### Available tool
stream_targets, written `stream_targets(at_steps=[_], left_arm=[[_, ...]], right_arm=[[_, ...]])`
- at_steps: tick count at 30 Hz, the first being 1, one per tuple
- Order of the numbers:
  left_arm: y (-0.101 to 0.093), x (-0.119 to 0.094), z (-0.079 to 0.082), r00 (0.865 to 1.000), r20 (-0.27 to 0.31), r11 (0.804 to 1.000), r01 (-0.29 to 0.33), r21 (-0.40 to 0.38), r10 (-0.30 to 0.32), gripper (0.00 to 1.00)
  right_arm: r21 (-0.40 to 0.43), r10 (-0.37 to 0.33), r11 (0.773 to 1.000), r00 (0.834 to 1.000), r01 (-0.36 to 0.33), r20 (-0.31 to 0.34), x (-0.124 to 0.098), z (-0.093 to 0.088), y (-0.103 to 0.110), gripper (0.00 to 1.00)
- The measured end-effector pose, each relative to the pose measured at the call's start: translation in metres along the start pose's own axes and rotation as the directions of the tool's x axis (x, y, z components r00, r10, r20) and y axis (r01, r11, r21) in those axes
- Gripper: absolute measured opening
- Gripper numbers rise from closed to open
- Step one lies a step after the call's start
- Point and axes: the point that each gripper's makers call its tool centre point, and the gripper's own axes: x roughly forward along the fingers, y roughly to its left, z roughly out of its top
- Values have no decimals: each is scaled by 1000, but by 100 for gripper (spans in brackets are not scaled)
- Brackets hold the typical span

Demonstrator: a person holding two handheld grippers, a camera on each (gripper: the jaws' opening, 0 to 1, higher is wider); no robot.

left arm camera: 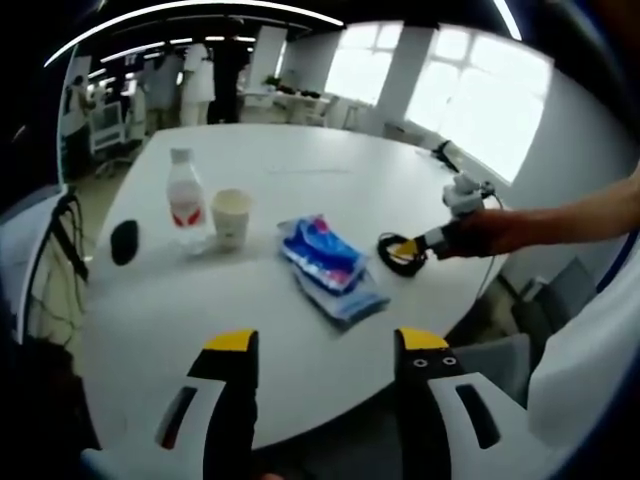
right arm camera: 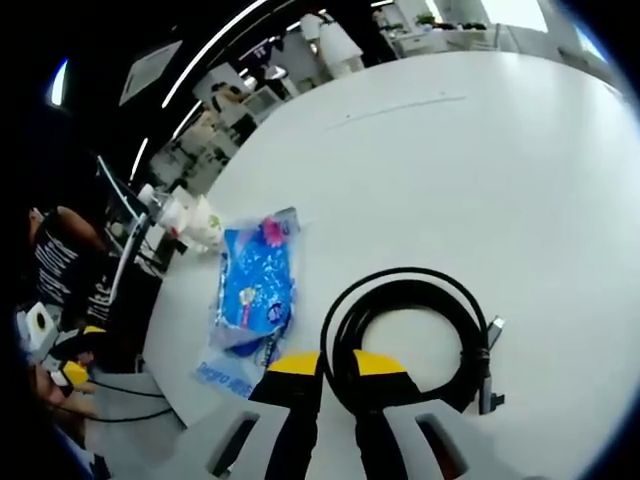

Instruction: Arrange the tabletop items into an orderly group along one side of the table until the central work area is clear of visible clutter.

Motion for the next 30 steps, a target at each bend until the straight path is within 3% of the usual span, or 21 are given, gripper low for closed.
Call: stream_targets(at_steps=[18,30], left_arm=[[3,-5,3,1000,10,1000,-11,-6,11,54],[6,-6,18,999,40,1000,-12,10,12,56]], right_arm=[[-43,1,999,1000,-2,-10,5,7,5,7],[-88,23,996,1000,-24,-14,8,19,26,7]])
